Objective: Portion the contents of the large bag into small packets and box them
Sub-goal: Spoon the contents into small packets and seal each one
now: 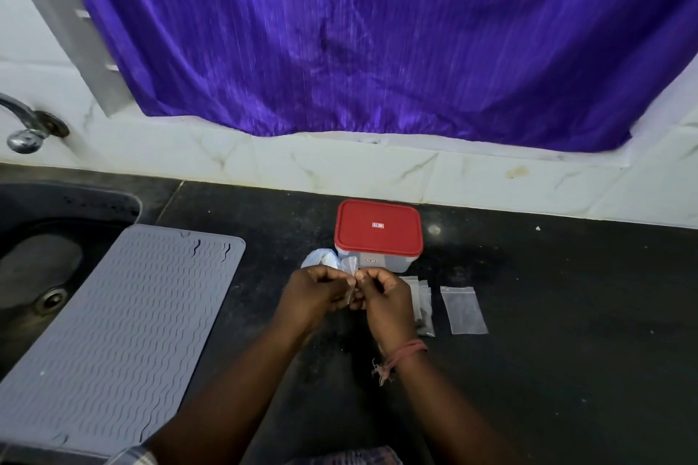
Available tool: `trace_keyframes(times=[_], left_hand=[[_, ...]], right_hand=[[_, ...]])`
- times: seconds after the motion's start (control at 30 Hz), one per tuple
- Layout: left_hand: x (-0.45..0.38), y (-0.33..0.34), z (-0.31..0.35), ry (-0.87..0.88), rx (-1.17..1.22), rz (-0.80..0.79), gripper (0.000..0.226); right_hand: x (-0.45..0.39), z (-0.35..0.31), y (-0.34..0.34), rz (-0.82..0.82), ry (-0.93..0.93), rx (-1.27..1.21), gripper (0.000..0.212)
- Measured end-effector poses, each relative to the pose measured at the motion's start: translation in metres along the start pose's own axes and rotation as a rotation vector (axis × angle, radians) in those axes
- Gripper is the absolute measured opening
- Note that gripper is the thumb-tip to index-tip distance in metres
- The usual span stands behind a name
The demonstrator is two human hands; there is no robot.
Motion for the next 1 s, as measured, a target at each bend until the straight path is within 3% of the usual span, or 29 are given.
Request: trace_keyframes(times=[0.33, 0.43, 0.67, 0.77, 0.9, 1.0], left_hand=[[-0.018, -0.008, 0.003, -0.112, 0.108, 0.090, 0.017], [-0.022, -0.008, 0.011, -0.047, 0.007, 0.093, 0.008], [-0.029, -0.017, 0.040, 0.261, -0.502, 0.273, 0.018], [-0.030, -0.013, 0.037, 0.318, -0.716, 0.217, 0.004], [-0.029, 0.003, 0.025, 0.380, -0.791, 0.014, 0.030], [-0.029, 0.008, 0.034, 0.482, -0.831, 0.010, 0.022]], right_hand=[[-0.012, -0.008, 0.013, -0.037, -0.092, 0.245, 0.017], [-0.016, -0.018, 0.016, -0.051, -0.166, 0.303, 0.009], [-0.024, -0.023, 0.008, 0.021, -0.167, 0.369, 0.013], [-0.023, -0.019, 0.004, 0.048, -0.133, 0.409, 0.018], [-0.020, -0.018, 0.002, 0.100, -0.118, 0.400, 0.018], [-0.022, -0.021, 0.005, 0.109, -0.125, 0.359, 0.014]])
Point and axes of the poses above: each hand's wrist, its own x-axis away from the middle knuckle, its own y-axis out of the palm, z = x × y, the point moved 6 cm from there along -x, towards the middle knuckle, and after that the axes turned 14 degrees about x, right-handed, at the moved point
